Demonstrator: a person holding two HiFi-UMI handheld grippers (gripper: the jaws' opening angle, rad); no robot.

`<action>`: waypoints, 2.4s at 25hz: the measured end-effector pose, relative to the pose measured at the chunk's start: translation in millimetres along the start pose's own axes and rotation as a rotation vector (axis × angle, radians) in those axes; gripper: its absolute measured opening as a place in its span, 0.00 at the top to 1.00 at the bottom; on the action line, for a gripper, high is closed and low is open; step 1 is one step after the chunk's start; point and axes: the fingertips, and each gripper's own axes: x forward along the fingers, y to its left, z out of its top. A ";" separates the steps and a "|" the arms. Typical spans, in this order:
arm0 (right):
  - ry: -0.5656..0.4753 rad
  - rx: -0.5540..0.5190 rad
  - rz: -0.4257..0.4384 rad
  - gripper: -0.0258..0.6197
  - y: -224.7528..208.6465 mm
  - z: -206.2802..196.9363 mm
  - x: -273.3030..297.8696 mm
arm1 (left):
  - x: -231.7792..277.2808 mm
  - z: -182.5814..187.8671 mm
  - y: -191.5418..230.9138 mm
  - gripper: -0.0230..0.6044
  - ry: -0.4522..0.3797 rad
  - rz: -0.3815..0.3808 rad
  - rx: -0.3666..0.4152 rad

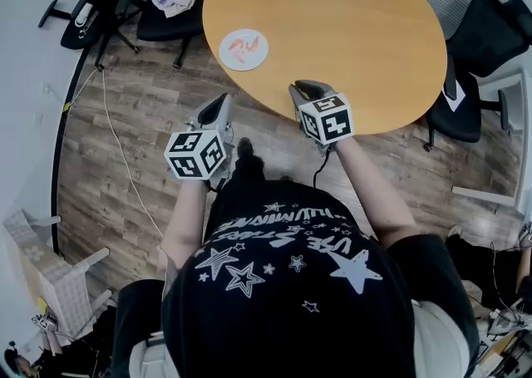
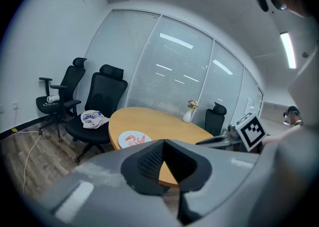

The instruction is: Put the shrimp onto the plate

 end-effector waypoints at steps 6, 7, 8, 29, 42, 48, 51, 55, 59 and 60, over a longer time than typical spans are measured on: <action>-0.013 0.002 0.001 0.91 4.2 -24.2 -34.1 | -23.3 -18.4 -24.3 0.96 -0.012 0.022 -0.012; -0.015 0.003 0.000 0.92 4.0 -28.4 -39.6 | -26.5 -21.3 -28.1 0.96 -0.014 0.025 -0.016; -0.016 0.005 -0.001 0.93 3.6 -32.8 -44.7 | -29.5 -24.0 -31.8 0.96 -0.015 0.029 -0.020; -0.027 0.100 -0.061 0.96 -1.9 -60.4 -79.1 | -45.9 -41.5 -61.3 0.96 0.017 -0.036 -0.014; -0.045 0.132 -0.150 0.96 54.3 -92.1 -133.5 | -103.4 -75.4 -79.0 0.96 0.068 -0.145 -0.003; -0.049 0.144 -0.182 0.96 78.5 -109.7 -158.1 | -133.8 -87.5 -89.0 0.96 0.066 -0.174 0.000; -0.057 0.160 -0.196 0.96 89.3 -117.5 -169.4 | -148.7 -90.6 -93.9 0.96 0.060 -0.187 0.005; -0.066 0.173 -0.206 0.96 112.5 -126.9 -180.1 | -172.5 -96.7 -93.0 0.96 0.060 -0.201 0.005; -0.071 0.189 -0.220 0.96 129.6 -141.0 -193.7 | -190.0 -103.9 -96.3 0.96 0.062 -0.215 0.015; -0.072 0.193 -0.226 0.96 132.6 -145.2 -196.9 | -193.3 -106.3 -97.2 0.96 0.063 -0.219 0.017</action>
